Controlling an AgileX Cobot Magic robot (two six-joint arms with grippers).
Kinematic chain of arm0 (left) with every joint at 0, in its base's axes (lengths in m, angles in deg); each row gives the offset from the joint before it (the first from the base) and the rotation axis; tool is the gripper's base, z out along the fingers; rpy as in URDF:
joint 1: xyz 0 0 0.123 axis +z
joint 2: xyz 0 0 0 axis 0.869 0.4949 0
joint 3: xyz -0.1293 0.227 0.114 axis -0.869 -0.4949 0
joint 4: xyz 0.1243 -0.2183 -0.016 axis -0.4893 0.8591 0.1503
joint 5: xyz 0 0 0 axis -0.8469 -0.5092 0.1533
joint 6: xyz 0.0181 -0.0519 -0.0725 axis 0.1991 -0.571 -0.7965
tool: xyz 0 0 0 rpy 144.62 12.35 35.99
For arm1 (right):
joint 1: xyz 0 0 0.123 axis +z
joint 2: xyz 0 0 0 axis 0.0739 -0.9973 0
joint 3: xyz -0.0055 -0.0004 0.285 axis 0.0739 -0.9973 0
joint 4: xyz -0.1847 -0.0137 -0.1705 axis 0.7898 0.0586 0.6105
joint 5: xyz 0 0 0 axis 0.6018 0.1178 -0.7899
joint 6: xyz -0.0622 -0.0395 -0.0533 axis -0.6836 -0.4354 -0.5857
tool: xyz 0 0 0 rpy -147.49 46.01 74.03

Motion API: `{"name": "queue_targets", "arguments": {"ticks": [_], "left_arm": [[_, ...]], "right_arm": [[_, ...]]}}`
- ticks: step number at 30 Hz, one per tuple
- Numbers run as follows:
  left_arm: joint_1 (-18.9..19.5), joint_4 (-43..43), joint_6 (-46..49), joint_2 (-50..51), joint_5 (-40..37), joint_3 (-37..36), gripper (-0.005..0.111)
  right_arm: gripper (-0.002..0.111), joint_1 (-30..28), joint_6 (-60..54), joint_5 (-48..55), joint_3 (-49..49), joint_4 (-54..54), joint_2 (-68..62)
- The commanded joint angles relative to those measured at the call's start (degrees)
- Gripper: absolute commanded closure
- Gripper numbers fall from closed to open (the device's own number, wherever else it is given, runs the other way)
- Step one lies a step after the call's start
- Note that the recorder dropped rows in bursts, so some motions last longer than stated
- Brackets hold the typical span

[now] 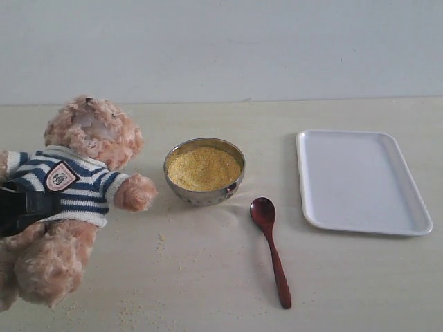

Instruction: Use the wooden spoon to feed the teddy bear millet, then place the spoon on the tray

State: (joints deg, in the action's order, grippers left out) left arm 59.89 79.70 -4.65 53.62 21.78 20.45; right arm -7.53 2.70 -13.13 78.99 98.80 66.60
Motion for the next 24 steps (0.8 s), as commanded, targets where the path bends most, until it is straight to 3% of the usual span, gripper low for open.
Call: {"name": "queue_targets", "arguments": {"ticks": [1, 5, 8, 11, 13, 15, 17, 19, 22, 24], "left_arm": [[0.12, 1.05, 0.43, -0.56, -0.69, -0.15, 0.102], [0.12, 1.05, 0.43, -0.56, -0.96, -0.15, 0.102], [0.12, 0.89, 0.43, -0.56, -0.67, -0.15, 0.102], [0.12, 0.61, 0.43, -0.56, -0.94, -0.18, 0.102], [0.12, 0.46, 0.43, -0.56, -0.94, -0.18, 0.102], [0.12, 0.46, 0.43, -0.56, -0.94, -0.18, 0.102], [0.12, 0.46, 0.43, -0.56, -0.94, -0.18, 0.102], [0.12, 0.36, 0.43, -0.56, -0.83, -0.18, 0.102], [0.12, 0.37, 0.43, -0.56, -0.83, -0.3, 0.102], [0.12, 0.37, 0.43, -0.56, -0.83, -0.3, 0.102]], "right_arm": [[0.109, -0.17, 1.86, 4.27, 10.77, 27.35, -24.31], [0.109, -0.17, 1.33, 6.94, 19.76, 15.64, -42.86], [0.109, -0.17, 1.82, 7.52, 24.26, 17.22, -53.63], [0.109, -0.17, 15.28, 8.37, 26.17, 35.33, -60.49], [0.109, -0.17, 27.75, 8.37, 26.22, 53.19, -63.95], [0.109, -0.17, 31.71, 8.37, 24.7, 59.87, -66.02], [0.109, -0.05, 23.05, 8.37, 21.3, 51.26, -66.28], [0.109, -0.05, 4.81, 6.56, 16.02, 33.69, -65.15], [0.109, 2.21, -17.86, -1.91, 7.16, 13.54, -63.51], [0.109, 6.49, -28.96, -10.78, 0.76, 8.85, -63.22]]}}
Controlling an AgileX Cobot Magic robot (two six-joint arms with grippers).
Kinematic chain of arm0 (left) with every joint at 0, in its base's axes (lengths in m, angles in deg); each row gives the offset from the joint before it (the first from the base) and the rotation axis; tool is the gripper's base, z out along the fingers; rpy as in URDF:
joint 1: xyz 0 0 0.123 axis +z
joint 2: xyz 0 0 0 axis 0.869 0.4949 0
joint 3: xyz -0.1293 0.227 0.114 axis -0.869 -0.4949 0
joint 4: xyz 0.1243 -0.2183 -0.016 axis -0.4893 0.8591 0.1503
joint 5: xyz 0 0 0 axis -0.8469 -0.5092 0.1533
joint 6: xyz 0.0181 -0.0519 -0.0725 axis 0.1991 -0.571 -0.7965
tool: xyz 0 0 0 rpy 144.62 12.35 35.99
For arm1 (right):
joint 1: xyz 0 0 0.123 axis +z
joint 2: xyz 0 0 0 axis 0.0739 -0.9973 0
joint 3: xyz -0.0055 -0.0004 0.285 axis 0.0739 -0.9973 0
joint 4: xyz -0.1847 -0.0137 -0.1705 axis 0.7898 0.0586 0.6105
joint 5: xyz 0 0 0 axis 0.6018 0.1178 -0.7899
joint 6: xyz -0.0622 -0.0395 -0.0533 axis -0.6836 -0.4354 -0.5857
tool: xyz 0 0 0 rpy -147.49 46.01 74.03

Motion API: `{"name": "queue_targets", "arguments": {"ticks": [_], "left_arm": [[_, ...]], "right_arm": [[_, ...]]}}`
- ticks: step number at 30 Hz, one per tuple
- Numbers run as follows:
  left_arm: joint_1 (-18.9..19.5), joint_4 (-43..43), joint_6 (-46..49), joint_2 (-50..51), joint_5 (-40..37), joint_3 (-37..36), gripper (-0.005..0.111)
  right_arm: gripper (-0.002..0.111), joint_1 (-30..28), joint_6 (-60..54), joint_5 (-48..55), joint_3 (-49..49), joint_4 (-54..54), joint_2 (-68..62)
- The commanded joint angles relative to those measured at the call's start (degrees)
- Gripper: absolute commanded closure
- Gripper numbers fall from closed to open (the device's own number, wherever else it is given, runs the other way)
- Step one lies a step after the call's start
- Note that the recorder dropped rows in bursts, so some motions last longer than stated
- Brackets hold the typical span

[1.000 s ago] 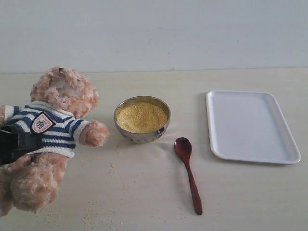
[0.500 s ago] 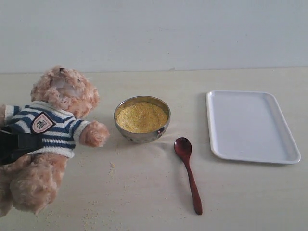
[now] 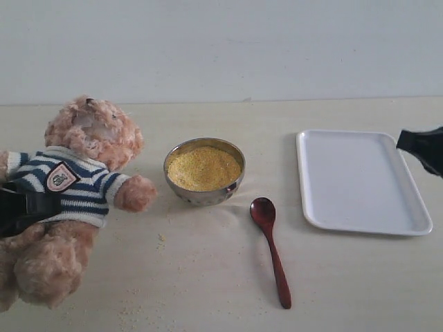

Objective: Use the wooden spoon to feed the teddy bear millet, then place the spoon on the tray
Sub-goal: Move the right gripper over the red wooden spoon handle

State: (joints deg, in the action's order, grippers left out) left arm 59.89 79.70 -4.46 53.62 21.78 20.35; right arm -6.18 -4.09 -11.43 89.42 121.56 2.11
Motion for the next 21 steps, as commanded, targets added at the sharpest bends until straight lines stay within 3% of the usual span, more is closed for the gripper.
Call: {"name": "queue_targets", "arguments": {"ticks": [1, 4, 8, 12, 17, 21], "left_arm": [[0.12, 0.37, 0.24, -0.56, -0.83, -0.21, 0.102], [0.12, 0.37, 0.24, -0.56, -0.83, -0.21, 0.102], [0.12, 0.55, 0.24, -0.56, -0.83, -1.04, 0.102], [0.12, 0.55, 0.24, -0.56, -0.83, -1.29, 0.102], [0.12, 0.7, 0.24, -0.56, -0.83, -1.29, 0.102], [0.12, 0.7, 0.24, -0.56, -0.83, -1.29, 0.102]], "right_arm": [[0.109, 7.88, -26.86, -17.48, -12.61, -14.15, 1.27], [0.109, 16.62, -34.12, -24.37, -18.01, -16.86, 1.15], [0.109, 28.03, -39.44, -20.37, -19.27, -27.21, 1.15], [0.109, 39.42, -43.26, -17.17, -17.23, -30.02, 1.15], [0.109, 51.88, -57.74, -16.52, -12.26, -58.0, -4.47], [0.109, 57.93, -56.05, -17.9, -8.85, -61.0, -12.62]]}}
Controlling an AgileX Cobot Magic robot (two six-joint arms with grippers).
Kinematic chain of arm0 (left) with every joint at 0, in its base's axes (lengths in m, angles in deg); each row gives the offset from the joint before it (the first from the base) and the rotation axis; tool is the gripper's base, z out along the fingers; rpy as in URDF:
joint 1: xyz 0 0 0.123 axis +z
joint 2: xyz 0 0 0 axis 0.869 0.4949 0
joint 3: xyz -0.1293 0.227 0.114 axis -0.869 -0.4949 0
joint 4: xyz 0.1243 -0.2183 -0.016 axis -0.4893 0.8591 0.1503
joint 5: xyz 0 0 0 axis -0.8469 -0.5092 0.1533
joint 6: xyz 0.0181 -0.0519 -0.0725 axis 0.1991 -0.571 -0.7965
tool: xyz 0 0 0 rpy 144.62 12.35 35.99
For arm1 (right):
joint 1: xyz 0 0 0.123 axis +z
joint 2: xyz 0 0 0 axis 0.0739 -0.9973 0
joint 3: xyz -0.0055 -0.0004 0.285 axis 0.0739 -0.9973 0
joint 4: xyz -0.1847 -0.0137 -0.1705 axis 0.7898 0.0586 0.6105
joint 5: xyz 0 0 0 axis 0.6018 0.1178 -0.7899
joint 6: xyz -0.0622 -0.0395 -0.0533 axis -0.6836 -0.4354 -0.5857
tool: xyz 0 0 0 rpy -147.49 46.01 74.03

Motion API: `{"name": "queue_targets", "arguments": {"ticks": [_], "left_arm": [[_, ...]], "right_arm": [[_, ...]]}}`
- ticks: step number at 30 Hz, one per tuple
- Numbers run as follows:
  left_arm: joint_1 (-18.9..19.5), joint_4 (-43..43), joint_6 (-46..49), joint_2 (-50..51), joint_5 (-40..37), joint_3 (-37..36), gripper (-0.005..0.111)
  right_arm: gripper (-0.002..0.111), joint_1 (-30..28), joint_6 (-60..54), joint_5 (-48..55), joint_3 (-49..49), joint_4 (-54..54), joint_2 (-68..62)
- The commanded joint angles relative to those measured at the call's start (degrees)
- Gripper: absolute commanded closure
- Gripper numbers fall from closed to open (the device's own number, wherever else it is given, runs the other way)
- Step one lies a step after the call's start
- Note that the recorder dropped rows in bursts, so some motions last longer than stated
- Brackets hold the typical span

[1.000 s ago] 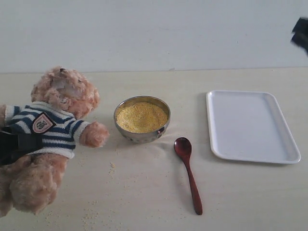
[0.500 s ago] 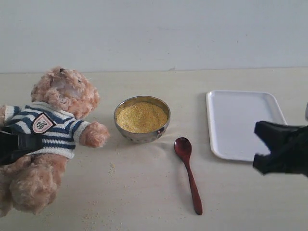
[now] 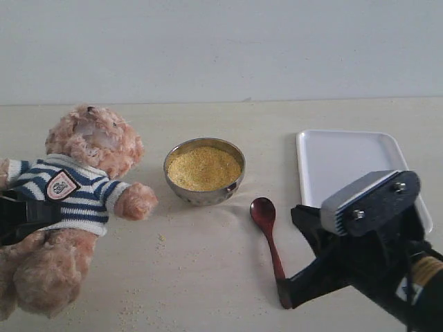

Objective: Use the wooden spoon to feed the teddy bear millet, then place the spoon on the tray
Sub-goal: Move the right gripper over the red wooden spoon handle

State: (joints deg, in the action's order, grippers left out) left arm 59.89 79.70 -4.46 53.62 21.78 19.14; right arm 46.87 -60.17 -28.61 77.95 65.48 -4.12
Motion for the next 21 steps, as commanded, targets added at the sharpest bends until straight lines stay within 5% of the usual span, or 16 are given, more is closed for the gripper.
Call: {"name": "queue_targets", "arguments": {"ticks": [1, 12, 21], "left_arm": [[0.12, 0.7, 0.24, -0.56, -0.83, -0.08, 0.102], [0.12, 0.46, 0.24, -0.56, -0.83, -0.08, 0.102], [0.12, 0.46, 0.24, -0.56, -0.83, -0.08, 0.102]], "right_arm": [[0.109, 6.21, 1.96, -0.72, 3.0, -5.2, -7.91], [0.107, 11.98, 5.61, 2.62, 3.22, -21.09, -11.91], [0.05, 11.98, 4.28, 3.92, 3.88, -20.12, -12.04]]}}
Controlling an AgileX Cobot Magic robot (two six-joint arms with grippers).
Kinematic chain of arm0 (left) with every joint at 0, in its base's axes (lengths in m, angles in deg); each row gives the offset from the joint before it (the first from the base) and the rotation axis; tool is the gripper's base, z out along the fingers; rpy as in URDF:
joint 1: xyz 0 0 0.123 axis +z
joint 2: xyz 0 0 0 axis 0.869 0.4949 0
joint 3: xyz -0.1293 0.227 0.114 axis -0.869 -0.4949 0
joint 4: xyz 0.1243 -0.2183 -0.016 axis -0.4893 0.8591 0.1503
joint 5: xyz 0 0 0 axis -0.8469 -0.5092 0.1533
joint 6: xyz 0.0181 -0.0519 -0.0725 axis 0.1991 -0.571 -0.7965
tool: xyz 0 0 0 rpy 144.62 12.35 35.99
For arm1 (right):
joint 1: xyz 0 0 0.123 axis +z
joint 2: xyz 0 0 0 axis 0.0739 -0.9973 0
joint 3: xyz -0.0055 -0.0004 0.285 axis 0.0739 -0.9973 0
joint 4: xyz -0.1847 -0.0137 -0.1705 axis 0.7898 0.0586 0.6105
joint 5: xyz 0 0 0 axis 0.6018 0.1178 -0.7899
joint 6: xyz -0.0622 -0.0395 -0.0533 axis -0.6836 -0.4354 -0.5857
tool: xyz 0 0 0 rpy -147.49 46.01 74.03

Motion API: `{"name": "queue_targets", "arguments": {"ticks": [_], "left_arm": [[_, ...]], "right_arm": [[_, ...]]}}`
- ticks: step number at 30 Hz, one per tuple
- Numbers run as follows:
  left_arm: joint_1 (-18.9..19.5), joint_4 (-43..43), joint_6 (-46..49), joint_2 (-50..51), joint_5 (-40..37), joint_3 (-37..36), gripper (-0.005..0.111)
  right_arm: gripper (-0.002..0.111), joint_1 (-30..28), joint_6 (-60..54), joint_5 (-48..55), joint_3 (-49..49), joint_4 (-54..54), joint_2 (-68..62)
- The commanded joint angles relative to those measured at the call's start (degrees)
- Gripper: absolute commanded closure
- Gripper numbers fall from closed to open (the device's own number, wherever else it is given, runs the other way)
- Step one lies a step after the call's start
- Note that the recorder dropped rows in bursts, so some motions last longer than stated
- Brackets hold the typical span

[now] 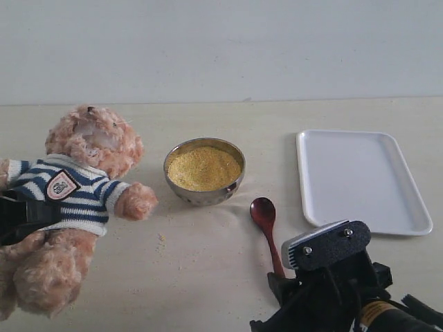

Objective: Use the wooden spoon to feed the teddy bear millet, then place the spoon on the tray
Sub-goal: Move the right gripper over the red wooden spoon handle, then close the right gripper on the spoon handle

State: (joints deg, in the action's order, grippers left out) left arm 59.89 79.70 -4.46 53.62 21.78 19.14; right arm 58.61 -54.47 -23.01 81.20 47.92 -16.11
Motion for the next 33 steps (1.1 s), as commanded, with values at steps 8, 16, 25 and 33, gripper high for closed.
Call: {"name": "queue_targets", "arguments": {"ticks": [8, 16, 25, 33], "left_arm": [[0.12, 0.95, 0.24, -0.56, -1.08, -0.08, 0.102], [0.12, 0.95, 0.24, -0.56, -1.32, -0.08, 0.102], [0.12, 0.95, 0.24, -0.56, -2.07, -0.08, 0.102], [0.12, 0.95, 0.24, -0.56, -2.77, -0.08, 0.102]], "right_arm": [[0.05, -0.23, -11.12, 0.84, 4.75, -3.87, -2.02], [0.05, -1.74, -7.0, 5.34, 6.38, -10.28, -4.05], [0.05, -1.74, -7.24, 6.89, 6.38, -9.59, -4.05], [0.05, -1.74, -7.43, 1.79, 6.38, -9.59, -6.74]]}}
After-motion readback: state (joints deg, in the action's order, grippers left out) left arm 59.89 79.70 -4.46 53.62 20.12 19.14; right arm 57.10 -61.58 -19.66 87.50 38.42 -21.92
